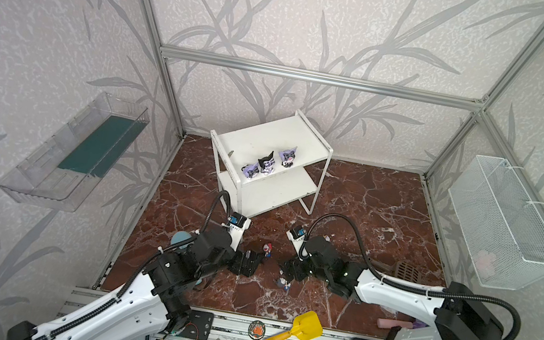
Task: Place and organize the plastic toys onto the shelf
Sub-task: 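Move the right gripper back down to the figurine pile on the table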
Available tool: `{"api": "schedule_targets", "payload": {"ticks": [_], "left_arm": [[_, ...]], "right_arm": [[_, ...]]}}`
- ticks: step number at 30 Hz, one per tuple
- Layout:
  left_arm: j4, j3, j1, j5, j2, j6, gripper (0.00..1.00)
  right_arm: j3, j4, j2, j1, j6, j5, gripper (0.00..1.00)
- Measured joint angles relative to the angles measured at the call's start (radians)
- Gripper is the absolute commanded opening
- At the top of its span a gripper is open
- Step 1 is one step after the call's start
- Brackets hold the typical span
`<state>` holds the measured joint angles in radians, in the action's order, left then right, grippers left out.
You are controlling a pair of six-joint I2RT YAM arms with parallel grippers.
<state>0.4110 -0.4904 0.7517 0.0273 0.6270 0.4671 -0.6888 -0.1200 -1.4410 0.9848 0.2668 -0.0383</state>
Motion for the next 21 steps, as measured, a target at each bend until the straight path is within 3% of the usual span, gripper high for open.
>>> {"api": "schedule_targets", "payload": {"ticks": [11, 21], "left_arm": [[-0.175, 0.108, 0.001, -0.022, 0.158, 0.093, 0.99], [-0.316, 0.143, 0.000, -0.050, 0.329, 0.135, 0.99]], "right_arm": [[0.053, 0.133, 0.135, 0.000, 0.048, -0.173, 0.90], [0.069, 0.213, 0.211, 0.000, 0.054, -0.237, 0.95]]}}
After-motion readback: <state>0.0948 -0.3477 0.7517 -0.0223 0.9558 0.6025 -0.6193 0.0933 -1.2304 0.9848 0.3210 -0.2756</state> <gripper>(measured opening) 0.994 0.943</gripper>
